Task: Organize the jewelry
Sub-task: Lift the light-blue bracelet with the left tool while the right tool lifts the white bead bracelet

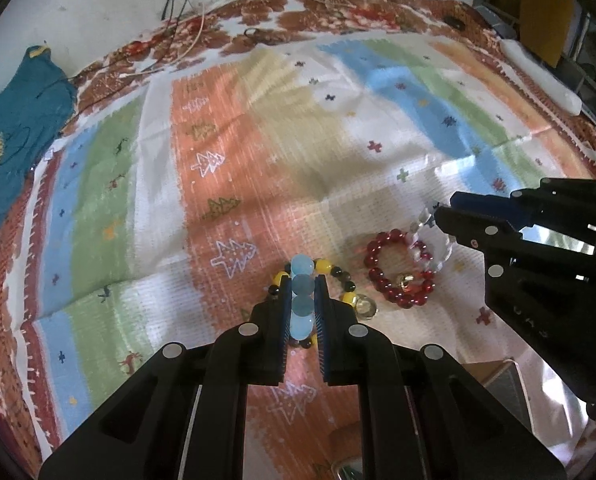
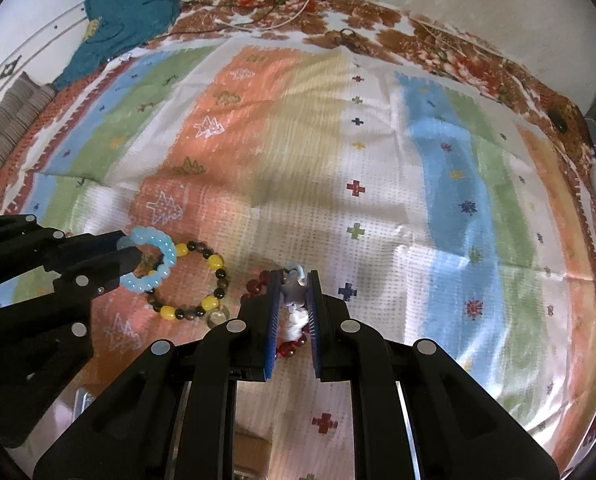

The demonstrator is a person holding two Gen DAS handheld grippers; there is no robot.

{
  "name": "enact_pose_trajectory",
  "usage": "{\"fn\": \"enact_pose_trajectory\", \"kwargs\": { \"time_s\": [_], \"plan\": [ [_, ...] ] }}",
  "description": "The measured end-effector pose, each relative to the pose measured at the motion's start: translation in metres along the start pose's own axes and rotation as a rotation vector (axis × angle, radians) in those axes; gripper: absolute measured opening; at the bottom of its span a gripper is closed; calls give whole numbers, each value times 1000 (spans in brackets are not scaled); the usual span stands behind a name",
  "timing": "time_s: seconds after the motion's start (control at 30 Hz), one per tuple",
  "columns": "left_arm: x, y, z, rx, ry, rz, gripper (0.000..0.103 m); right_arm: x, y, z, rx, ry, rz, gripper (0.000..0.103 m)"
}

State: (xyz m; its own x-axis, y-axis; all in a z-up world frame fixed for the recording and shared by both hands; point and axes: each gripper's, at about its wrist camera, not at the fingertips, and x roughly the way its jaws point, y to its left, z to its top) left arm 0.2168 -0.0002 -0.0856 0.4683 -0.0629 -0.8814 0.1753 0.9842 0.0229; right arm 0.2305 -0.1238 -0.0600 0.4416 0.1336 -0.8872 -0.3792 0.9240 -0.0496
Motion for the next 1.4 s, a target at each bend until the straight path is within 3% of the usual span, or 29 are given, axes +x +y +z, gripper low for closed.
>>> {"fn": "enact_pose_trajectory", "kwargs": {
  "time_s": [0.47, 1.4],
  "plan": [
    [-35, 5, -6, -64, -39, 2, 11, -24, -5, -10, 33, -35, 3, 14],
    [-94, -15, -29, -75, -153, -11, 11, -80, 7, -32, 8, -141, 51, 14]
  ]
}}
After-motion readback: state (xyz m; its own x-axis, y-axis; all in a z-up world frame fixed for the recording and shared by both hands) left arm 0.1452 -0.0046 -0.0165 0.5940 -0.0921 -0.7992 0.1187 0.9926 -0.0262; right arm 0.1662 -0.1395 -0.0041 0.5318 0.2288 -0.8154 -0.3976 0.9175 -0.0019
